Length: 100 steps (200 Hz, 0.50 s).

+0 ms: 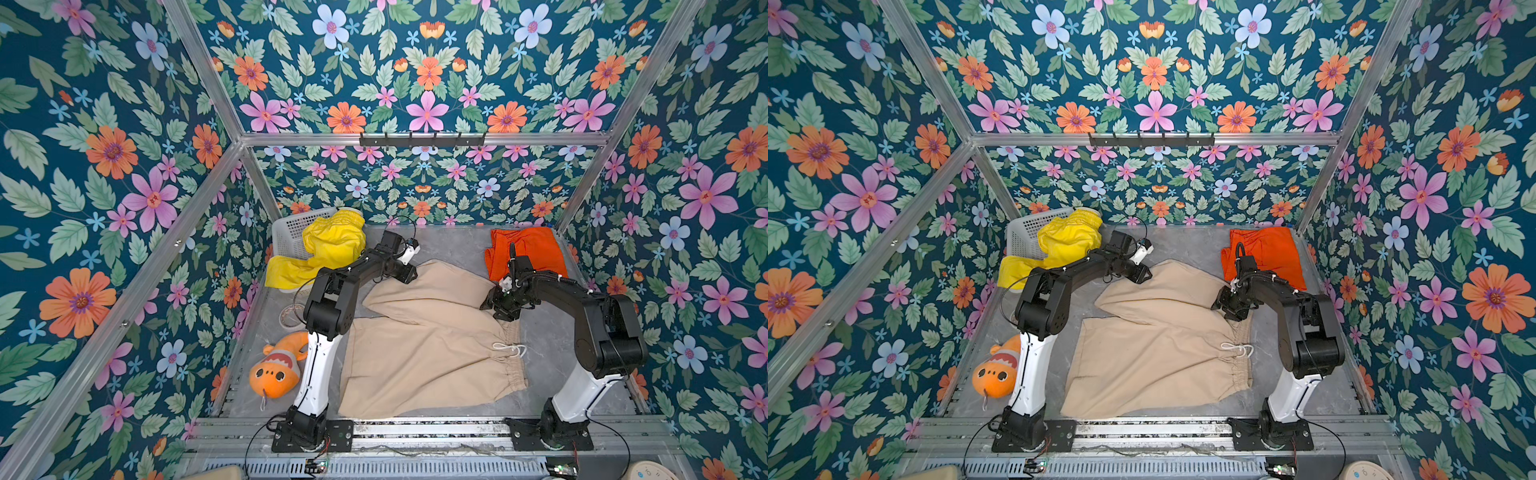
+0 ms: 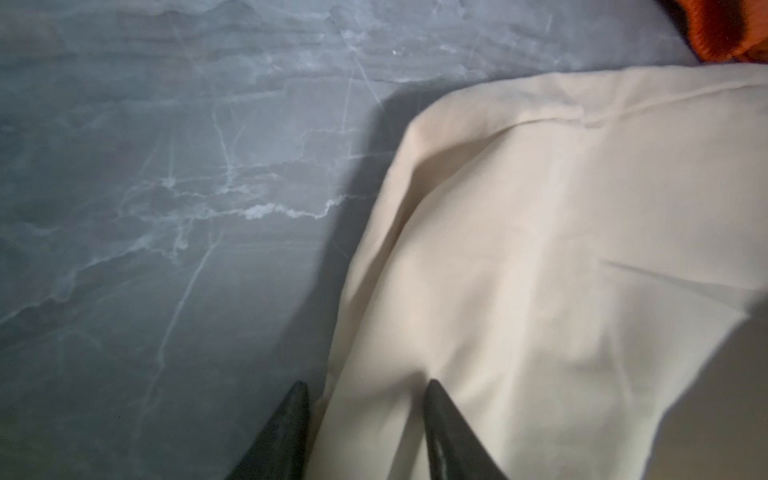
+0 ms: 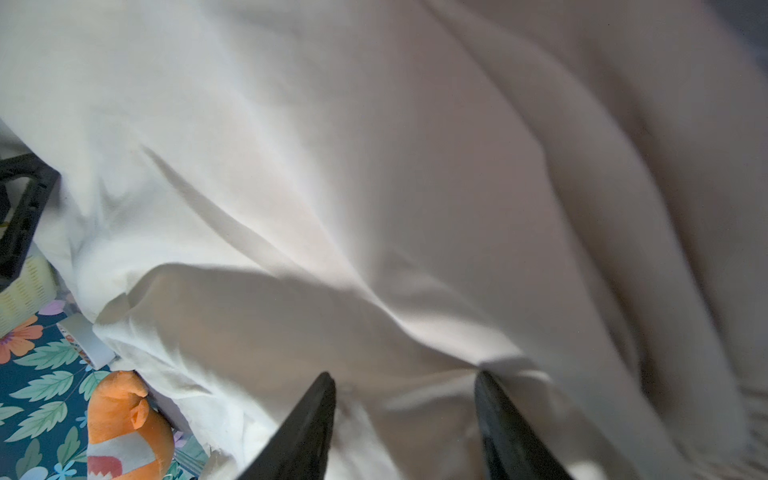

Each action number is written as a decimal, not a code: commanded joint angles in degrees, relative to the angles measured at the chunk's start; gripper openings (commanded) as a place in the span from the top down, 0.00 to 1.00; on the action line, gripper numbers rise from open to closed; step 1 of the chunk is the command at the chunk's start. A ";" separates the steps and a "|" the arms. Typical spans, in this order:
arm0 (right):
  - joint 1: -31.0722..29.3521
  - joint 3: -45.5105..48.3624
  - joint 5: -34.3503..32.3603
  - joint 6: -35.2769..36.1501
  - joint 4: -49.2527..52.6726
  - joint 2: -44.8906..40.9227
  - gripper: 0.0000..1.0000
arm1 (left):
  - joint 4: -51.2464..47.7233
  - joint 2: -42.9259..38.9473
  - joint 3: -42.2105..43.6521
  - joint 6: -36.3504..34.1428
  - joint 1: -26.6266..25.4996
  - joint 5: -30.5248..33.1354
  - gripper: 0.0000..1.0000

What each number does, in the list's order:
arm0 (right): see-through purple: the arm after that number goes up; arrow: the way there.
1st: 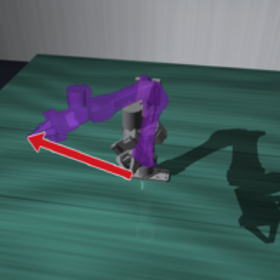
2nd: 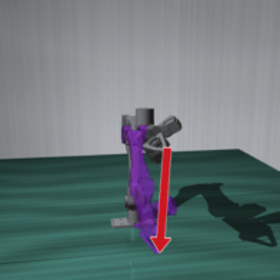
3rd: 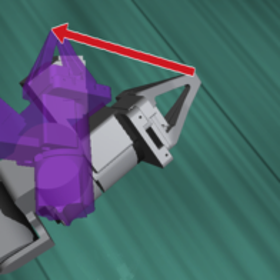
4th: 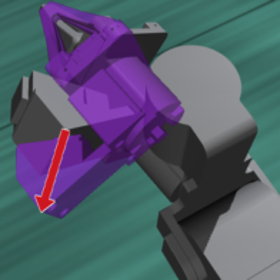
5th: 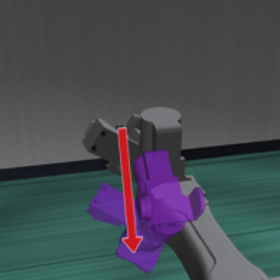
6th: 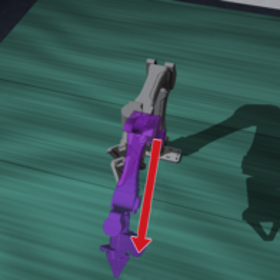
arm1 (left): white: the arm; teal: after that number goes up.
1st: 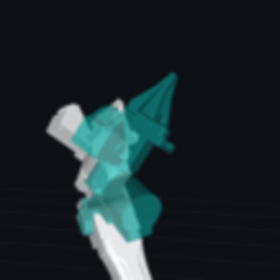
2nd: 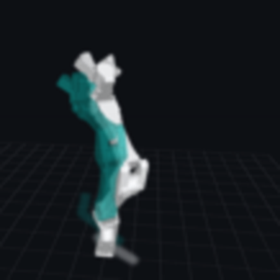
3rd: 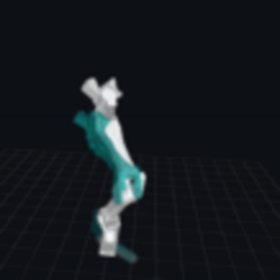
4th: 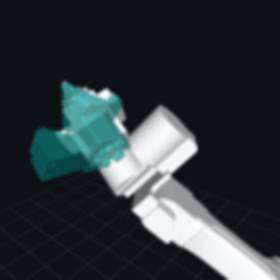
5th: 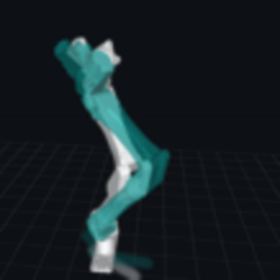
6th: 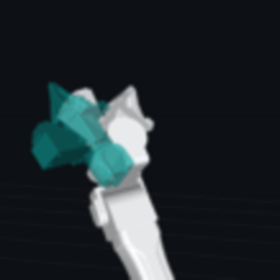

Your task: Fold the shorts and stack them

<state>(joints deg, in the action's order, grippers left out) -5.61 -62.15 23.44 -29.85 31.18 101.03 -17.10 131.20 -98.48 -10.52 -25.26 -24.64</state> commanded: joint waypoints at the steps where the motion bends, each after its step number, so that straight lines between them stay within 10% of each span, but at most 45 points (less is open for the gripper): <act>1: -0.07 0.19 0.74 -1.18 -1.09 -0.33 0.45 | -1.56 -1.89 0.75 -4.18 -0.40 -3.94 0.81; 20: -0.04 0.36 1.38 -1.77 -1.79 -0.49 0.46 | -2.28 -5.82 2.17 -7.91 -2.08 -1.13 1.00; 100: 0.33 -0.66 4.68 -3.88 -4.54 0.39 0.46 | 4.50 -26.75 23.03 -21.83 -19.36 17.14 1.00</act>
<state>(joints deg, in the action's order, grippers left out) -5.43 -62.19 26.61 -32.60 27.81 101.21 -13.10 106.45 -80.14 -26.59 -40.95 -12.21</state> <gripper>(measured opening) 0.544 0.051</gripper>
